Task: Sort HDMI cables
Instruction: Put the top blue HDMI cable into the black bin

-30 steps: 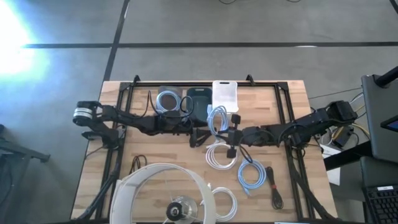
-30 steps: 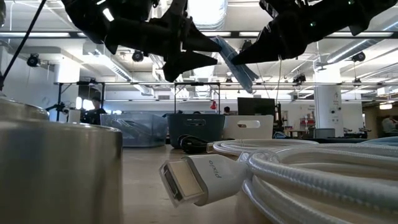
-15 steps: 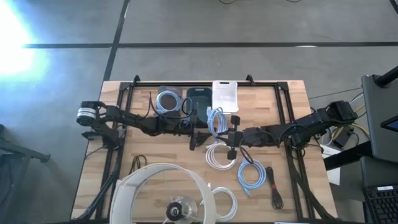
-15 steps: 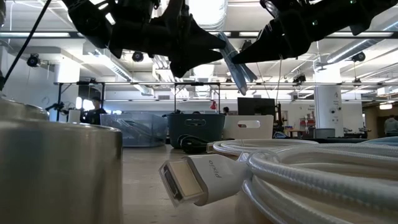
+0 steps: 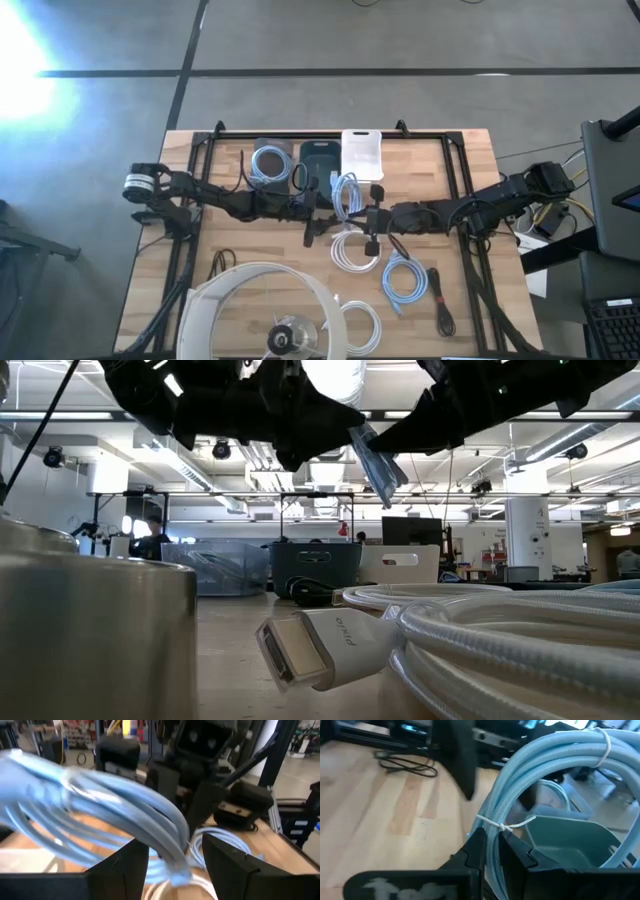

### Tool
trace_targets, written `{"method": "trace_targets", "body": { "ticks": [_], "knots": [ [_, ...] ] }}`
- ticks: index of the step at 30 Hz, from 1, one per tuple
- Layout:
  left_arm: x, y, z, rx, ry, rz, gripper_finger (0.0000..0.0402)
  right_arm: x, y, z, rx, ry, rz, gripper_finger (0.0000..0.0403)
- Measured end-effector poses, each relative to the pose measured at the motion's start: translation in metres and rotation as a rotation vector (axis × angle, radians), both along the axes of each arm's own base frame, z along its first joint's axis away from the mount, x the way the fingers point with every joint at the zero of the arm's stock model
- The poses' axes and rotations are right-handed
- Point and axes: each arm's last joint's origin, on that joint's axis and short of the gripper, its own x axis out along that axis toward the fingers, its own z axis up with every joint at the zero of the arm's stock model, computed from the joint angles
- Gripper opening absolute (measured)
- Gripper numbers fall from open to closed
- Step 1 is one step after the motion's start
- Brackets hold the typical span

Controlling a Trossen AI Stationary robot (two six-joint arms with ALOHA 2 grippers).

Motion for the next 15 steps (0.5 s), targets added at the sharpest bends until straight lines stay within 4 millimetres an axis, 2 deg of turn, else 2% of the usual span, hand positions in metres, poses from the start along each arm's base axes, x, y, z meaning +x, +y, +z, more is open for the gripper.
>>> {"method": "trace_targets", "body": {
  "ticks": [9,15],
  "knots": [
    [0.0001,-0.0001,0.0044,-0.012,-0.049,-0.003,0.0182,0.0004,-0.0006,0.0007,-0.002,-0.004,0.001,0.0034],
    [0.0001,0.0,0.004,-0.016,-0.044,-0.005,0.0119,0.0003,-0.0007,0.0004,-0.004,0.0,0.002,0.0034]
  ]
}}
